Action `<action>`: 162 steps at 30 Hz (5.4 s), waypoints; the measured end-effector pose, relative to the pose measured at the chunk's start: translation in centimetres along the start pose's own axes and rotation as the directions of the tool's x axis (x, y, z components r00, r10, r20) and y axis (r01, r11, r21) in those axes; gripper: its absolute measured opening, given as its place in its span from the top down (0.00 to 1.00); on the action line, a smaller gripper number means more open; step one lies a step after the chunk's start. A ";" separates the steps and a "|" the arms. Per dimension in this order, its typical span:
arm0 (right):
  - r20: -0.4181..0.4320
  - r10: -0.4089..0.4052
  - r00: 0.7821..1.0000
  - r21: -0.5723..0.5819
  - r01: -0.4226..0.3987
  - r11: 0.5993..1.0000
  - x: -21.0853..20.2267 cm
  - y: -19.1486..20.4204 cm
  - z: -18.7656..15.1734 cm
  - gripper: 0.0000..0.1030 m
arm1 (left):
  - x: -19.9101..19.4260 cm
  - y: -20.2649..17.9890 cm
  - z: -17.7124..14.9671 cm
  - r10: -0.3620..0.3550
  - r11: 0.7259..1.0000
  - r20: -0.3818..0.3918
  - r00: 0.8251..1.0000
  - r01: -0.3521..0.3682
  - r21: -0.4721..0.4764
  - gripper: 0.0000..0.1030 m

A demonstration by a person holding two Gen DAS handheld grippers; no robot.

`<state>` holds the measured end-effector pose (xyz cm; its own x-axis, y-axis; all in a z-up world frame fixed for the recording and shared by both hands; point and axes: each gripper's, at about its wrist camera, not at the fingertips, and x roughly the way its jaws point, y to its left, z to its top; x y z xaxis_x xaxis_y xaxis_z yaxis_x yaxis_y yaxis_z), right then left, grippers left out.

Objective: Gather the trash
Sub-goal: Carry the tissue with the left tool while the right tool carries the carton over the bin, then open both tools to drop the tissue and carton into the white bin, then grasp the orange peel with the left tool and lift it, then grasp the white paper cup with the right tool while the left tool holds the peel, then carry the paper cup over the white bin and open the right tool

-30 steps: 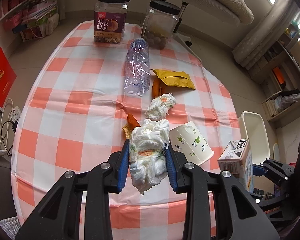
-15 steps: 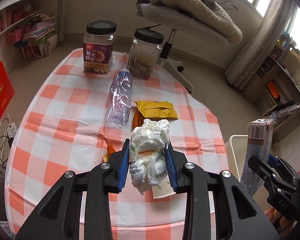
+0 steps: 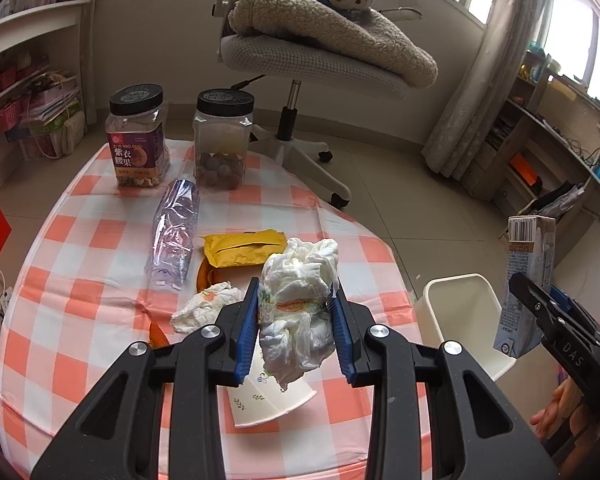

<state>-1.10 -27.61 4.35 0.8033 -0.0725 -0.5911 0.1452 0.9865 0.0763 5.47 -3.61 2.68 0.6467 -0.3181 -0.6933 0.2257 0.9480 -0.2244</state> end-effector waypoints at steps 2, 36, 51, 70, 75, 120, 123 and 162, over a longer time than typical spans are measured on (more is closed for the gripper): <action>0.001 -0.035 0.999 0.020 0.035 0.999 -0.1 -1.4 0.0 0.46 | 0.5 -1.2 0.0 -0.012 1.000 -0.004 1.000 0.012 0.016 0.68; -0.109 -0.377 0.920 0.174 0.391 0.904 -2.1 -14.5 -5.2 0.15 | 10.9 -23.9 1.8 -0.353 0.913 -0.247 0.902 0.390 0.120 0.61; -0.079 -0.344 0.936 0.169 0.352 0.921 -2.3 -12.7 -4.6 0.10 | 9.7 -19.7 1.6 -0.295 0.947 -0.222 0.930 0.316 0.066 0.43; -0.056 -0.213 0.976 0.048 0.215 0.975 0.1 -2.7 -2.7 0.07 | 5.1 -6.5 0.1 0.052 0.987 -0.096 0.994 -0.037 0.156 0.31; -0.082 -0.169 0.982 -0.011 0.169 0.986 1.6 0.6 -2.6 0.07 | 5.6 -2.3 -0.3 0.109 0.989 -0.146 0.983 -0.093 0.115 0.28; -0.577 0.154 0.802 -0.205 -0.324 0.923 13.5 18.1 -7.8 0.07 | 6.2 14.2 -3.8 0.153 0.968 -0.460 0.875 -0.227 -0.109 0.82; -0.597 0.164 0.786 -0.184 -0.333 0.925 14.4 18.5 -8.1 0.07 | 5.6 14.2 -3.3 0.137 0.970 -0.443 0.886 -0.210 -0.119 0.82; -0.052 0.121 0.991 -0.082 -0.125 0.989 5.6 9.6 0.4 0.43 | 1.1 5.5 0.9 0.087 0.996 -0.016 0.996 -0.087 -0.014 0.82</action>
<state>5.00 -18.65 2.07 0.7837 0.0548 -0.6187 -0.0038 0.9965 0.0835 8.09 1.25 1.28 0.6518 -0.2344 -0.7212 0.1581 0.9721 -0.1731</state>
